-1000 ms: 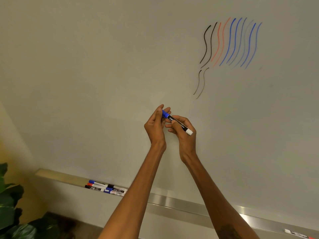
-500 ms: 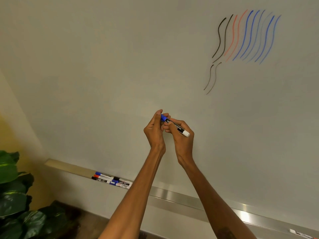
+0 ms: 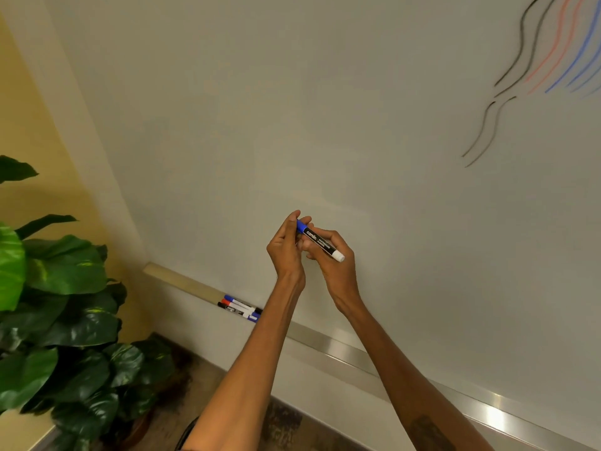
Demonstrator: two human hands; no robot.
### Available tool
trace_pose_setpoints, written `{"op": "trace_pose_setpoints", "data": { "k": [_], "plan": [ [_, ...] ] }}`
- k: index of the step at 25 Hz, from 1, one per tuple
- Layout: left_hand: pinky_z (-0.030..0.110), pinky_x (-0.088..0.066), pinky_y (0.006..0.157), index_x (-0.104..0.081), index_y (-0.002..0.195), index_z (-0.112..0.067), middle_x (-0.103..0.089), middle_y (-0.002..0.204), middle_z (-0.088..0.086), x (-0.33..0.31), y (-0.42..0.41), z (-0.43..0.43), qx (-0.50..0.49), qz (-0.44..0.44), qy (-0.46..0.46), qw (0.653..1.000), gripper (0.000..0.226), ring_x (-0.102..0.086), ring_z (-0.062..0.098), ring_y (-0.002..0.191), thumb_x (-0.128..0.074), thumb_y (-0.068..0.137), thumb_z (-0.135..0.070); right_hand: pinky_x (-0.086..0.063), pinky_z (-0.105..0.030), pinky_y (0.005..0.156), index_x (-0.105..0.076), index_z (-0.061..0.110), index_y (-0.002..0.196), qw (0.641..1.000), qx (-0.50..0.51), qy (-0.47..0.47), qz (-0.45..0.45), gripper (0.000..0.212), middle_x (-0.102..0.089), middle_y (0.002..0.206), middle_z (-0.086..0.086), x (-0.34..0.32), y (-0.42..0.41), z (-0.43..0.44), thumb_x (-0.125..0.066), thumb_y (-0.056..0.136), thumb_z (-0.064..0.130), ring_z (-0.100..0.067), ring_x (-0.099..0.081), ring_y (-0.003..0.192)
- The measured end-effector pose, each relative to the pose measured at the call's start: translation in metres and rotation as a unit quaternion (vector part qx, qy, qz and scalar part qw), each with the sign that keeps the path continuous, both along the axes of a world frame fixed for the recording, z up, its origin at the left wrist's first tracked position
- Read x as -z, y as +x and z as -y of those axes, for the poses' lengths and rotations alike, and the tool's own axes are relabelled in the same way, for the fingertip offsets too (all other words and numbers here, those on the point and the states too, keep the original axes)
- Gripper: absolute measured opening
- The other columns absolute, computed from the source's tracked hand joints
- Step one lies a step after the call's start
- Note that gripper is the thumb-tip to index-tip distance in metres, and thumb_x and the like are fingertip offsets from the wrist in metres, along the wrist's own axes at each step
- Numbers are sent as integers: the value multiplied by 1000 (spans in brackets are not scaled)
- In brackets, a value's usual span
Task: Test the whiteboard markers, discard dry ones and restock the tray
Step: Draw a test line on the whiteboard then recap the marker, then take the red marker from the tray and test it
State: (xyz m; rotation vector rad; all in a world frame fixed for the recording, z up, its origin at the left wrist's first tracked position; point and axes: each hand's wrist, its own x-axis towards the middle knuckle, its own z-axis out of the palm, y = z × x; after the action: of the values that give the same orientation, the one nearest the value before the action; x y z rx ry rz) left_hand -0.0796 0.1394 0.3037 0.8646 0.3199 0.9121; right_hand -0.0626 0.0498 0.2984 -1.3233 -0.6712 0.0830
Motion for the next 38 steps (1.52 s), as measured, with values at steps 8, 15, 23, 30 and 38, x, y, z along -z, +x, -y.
{"op": "trace_pose_setpoints", "data": {
  "k": [8,15,23,30,38],
  "plan": [
    [35,-57,91,-70,117,-6,-76,103,12,50,-56,-67,-43,-61,-4,997,27,-72,26,100,-58,99,-22,-58,-42,87,-64,6,121,978,-112,-47,-172,26,-71,110,-19,54,-18,-51,-50,101,15,-33,-72,94],
    [32,-59,86,-74,110,-10,-77,99,9,115,-108,-108,-59,-166,6,984,23,-73,23,95,-58,99,-23,-56,-39,93,-68,5,116,905,-261,-139,-305,29,-73,109,-16,94,-50,-99,-53,100,24,-33,-70,101],
    [28,-58,85,-74,113,-8,-75,109,6,224,-171,-145,-63,-287,-72,953,23,-71,19,99,-60,97,-18,-59,-30,85,-70,-2,109,859,-287,-250,-343,22,-74,100,-21,185,-89,-135,-67,89,4,-28,-73,93],
    [27,-53,78,-68,121,-5,-70,105,4,306,-219,-159,-70,-423,-169,888,27,-66,22,98,-58,98,-15,-61,-27,61,-64,-9,102,803,-243,-389,-379,19,-68,71,-19,298,-114,-155,-64,84,-12,-21,-69,55],
    [24,-50,72,-70,111,-9,-70,105,1,339,-253,-160,-39,-477,-203,854,19,-64,18,99,-57,98,-17,-60,-37,77,-73,7,102,756,-241,-589,-156,22,-72,82,-12,364,-135,-178,-70,79,5,-25,-71,76]
  ]
}}
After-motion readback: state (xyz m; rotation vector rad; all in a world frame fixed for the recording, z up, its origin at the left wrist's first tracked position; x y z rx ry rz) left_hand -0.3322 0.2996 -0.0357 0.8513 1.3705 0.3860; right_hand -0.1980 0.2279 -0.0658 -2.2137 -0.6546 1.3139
